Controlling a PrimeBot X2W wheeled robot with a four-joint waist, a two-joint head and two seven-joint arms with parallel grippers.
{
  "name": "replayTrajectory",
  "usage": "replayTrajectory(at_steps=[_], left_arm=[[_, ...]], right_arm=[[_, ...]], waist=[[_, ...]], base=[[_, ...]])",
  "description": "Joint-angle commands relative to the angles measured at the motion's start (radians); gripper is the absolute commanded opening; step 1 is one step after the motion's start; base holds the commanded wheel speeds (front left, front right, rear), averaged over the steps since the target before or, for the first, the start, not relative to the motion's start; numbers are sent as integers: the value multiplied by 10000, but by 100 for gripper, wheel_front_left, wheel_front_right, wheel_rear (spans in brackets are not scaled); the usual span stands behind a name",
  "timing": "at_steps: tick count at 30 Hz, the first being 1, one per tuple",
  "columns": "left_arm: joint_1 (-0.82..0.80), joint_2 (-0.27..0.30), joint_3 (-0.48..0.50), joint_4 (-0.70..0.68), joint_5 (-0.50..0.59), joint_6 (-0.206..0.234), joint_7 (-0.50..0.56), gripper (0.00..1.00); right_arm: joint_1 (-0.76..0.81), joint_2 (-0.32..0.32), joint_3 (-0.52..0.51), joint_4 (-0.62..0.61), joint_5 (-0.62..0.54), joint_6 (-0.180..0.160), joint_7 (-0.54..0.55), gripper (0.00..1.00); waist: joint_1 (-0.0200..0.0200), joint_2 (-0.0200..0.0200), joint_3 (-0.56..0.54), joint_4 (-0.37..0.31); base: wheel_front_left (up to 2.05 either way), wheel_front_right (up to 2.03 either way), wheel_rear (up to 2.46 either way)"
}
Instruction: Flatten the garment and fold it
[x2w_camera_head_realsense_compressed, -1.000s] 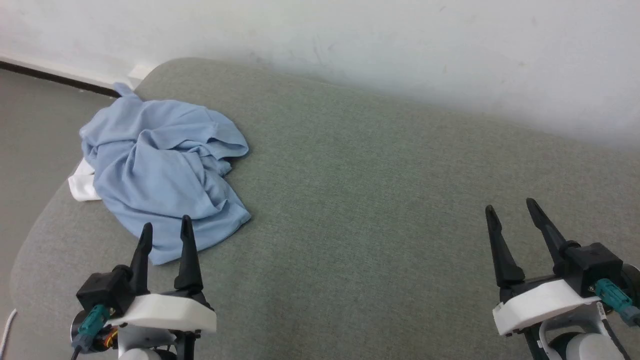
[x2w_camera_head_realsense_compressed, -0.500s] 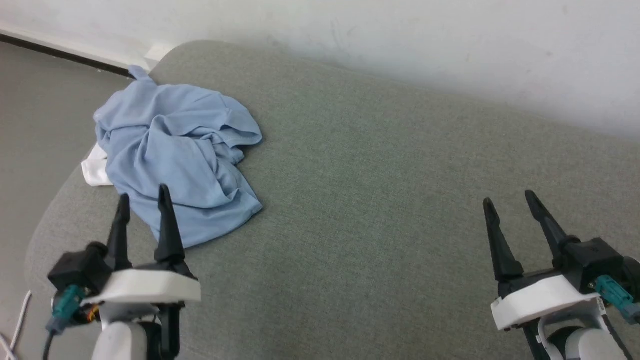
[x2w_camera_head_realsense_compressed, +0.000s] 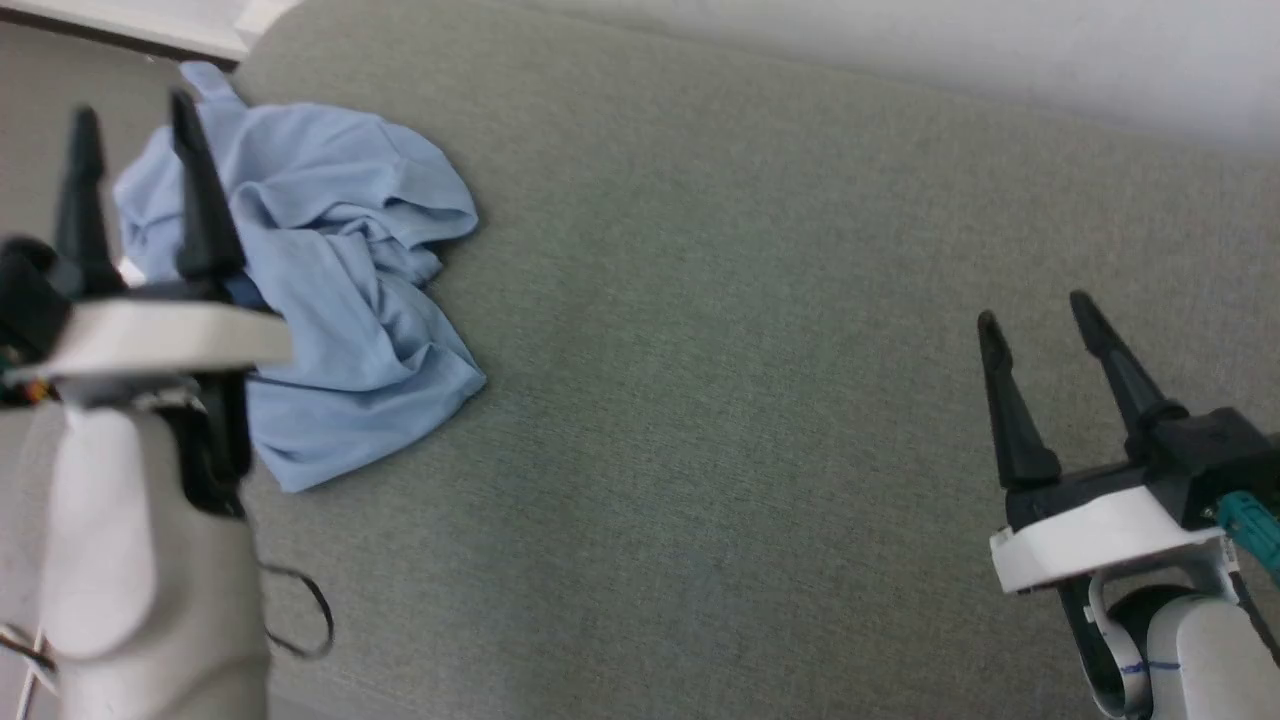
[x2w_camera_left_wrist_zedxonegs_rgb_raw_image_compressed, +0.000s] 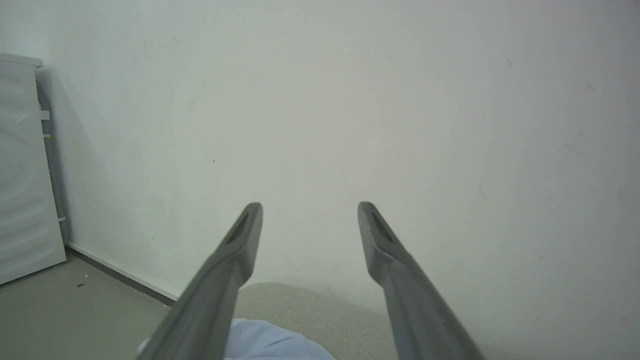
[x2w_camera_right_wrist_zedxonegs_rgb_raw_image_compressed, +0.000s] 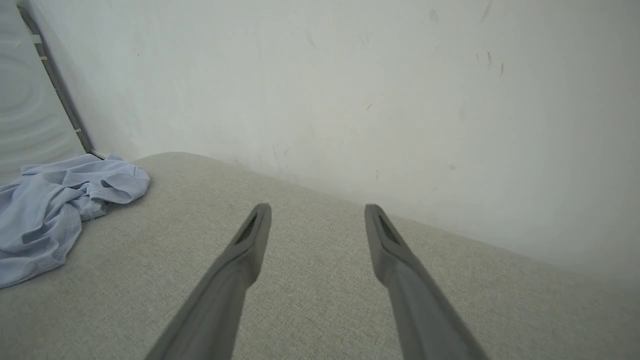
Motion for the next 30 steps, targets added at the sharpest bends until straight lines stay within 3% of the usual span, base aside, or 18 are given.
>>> replayTrajectory(at_steps=[1, 7, 12, 19, 27, 28, 30], left_arm=[[-829, 406, 103, 541, 80, -81, -78, 100], [-2520, 1408, 236, 2266, -119, -219, 1028, 100], [-3670, 2259, 391, 4514, -684, -419, 2806, 100], [-3987, 2622, 650, 7262, -1694, -550, 5407, 100], [-3999, 2564, 225, 8828, -2050, -619, 8414, 100], [-4010, 2568, 143, 8899, -2065, -630, 8709, 90], [-4013, 2622, 6, 8880, -2049, -646, 8904, 0]], right_arm=[[-300, 14, 28, -174, -93, -7, 38, 100], [-724, 15, 143, -370, -252, -7, 124, 100], [-1133, 17, 250, -416, -266, -7, 98, 100], [-1395, 17, 384, -224, -164, -7, 0, 100], [-1463, 17, 535, -88, -77, -7, 25, 100], [-1482, 17, 559, -78, -72, -7, 22, 100], [-1514, 17, 608, -42, -32, -7, -1, 100]], waist=[[-2, 0, 869, -414], [-2, 0, 1673, -684], [-2, 0, 2343, -945], [-2, 0, 2705, -1241], [-2, 0, 2676, -1211], [-2, 0, 2653, -1198], [-2, 0, 2578, -1179]], base=[[0, 0, 0], [0, 0, 0], [0, 0, 0], [0, 0, 0], [0, 0, 0], [0, 0, 0], [0, 0, 0]])
